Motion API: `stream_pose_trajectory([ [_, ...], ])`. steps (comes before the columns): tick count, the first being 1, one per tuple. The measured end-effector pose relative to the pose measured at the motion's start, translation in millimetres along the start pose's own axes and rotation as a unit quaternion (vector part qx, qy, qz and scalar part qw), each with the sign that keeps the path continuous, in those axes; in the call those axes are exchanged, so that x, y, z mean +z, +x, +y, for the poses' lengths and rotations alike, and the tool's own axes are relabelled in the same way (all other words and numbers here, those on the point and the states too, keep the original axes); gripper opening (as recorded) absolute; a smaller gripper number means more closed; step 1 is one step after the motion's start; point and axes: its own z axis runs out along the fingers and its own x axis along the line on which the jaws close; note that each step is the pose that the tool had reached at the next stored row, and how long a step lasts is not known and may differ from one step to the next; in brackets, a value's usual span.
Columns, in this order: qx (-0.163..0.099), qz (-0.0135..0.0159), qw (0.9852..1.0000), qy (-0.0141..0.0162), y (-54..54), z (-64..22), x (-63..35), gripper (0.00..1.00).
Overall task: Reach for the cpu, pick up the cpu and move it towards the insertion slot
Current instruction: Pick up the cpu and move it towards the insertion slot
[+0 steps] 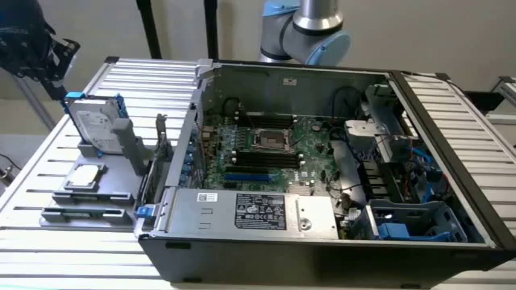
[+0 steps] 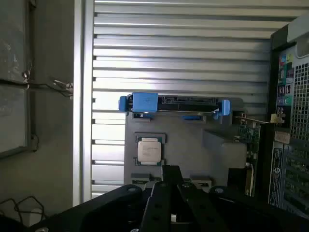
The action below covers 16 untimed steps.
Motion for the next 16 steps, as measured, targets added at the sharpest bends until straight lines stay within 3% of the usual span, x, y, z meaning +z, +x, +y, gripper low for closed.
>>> stream_pose_trajectory([
  [12, 0.0, 0.0001, 1.0, 0.0001, 0.1, -0.1, -0.1, 0.11],
  [16, 0.0, 0.0, 1.0, 0.0, 4.9, -0.6, 1.4, 0.11],
])
